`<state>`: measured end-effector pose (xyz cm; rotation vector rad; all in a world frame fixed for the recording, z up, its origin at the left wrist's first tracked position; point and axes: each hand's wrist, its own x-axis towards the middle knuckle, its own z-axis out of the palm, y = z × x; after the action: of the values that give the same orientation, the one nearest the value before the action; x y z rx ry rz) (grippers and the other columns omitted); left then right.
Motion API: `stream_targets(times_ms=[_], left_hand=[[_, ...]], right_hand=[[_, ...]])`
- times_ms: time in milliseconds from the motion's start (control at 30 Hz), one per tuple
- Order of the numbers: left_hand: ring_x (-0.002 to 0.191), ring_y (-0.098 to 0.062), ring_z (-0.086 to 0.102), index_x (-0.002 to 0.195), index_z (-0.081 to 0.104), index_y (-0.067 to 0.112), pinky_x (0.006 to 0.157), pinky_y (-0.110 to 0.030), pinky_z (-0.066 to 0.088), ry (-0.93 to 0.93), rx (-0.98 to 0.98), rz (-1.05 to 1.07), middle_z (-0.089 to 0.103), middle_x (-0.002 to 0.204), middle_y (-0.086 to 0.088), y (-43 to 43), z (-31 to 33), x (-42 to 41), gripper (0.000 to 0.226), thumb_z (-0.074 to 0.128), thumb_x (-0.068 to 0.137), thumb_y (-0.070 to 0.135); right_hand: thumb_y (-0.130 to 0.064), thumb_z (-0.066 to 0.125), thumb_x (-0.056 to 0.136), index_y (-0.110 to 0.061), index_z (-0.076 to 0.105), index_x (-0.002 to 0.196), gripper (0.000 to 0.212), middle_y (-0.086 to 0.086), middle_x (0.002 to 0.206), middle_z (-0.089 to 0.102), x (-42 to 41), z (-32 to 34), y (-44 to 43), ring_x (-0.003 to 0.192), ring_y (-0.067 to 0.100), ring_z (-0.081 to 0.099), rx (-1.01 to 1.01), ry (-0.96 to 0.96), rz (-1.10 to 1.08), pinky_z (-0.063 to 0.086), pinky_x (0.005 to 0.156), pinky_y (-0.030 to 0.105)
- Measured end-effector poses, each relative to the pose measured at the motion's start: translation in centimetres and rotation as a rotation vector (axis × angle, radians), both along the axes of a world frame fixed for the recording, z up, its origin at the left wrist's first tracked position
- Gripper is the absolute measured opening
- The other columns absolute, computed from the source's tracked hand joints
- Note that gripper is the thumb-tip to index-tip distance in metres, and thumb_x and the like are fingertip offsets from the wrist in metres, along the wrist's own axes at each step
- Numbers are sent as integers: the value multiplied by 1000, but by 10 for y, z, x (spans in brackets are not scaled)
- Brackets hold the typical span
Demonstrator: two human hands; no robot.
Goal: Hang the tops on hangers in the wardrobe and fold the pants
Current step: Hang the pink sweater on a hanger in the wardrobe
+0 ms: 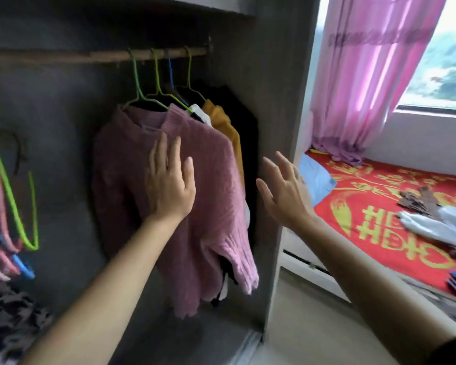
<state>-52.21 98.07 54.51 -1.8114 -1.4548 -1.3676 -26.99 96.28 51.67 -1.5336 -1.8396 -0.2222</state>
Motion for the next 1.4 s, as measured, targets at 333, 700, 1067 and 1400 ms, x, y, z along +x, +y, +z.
stream_targets(times_ms=[333, 700, 1067, 1400], left_hand=[[148, -29, 22, 151, 34, 17, 115, -53, 22, 165, -329, -500, 24, 161, -12, -89, -79, 224, 58, 33, 100, 44], [151, -28, 8, 157, 20, 21, 117, -57, 13, 333, -448, -665, 6, 165, -8, -129, -106, 482, 65, 27, 100, 52], [152, -26, 3, 157, 17, 22, 118, -53, 5, 391, -498, -781, -4, 164, -2, -131, -130, 718, 69, 37, 98, 49], [151, -28, 5, 156, 18, 20, 118, -57, 10, 462, -587, -875, 5, 164, -6, -24, -178, 930, 67, 38, 99, 49]], right_hand=[[-48, 47, 100, -17, 30, 154, 65, 16, 164, 14, 219, -65, -192, 148, 37, 24, -185, -112, -582, 28, 116, 53], [-47, 54, 96, -14, 27, 156, 74, 20, 164, 11, 439, -113, -265, 149, 37, 21, -276, -46, -712, 29, 116, 54], [-42, 60, 94, -15, 25, 157, 77, 20, 163, 12, 664, -129, -291, 149, 37, 19, -297, 19, -826, 25, 119, 53], [-46, 56, 95, -20, 16, 159, 80, 17, 165, 6, 843, -169, -219, 150, 36, 17, -445, 29, -960, 20, 119, 50]])
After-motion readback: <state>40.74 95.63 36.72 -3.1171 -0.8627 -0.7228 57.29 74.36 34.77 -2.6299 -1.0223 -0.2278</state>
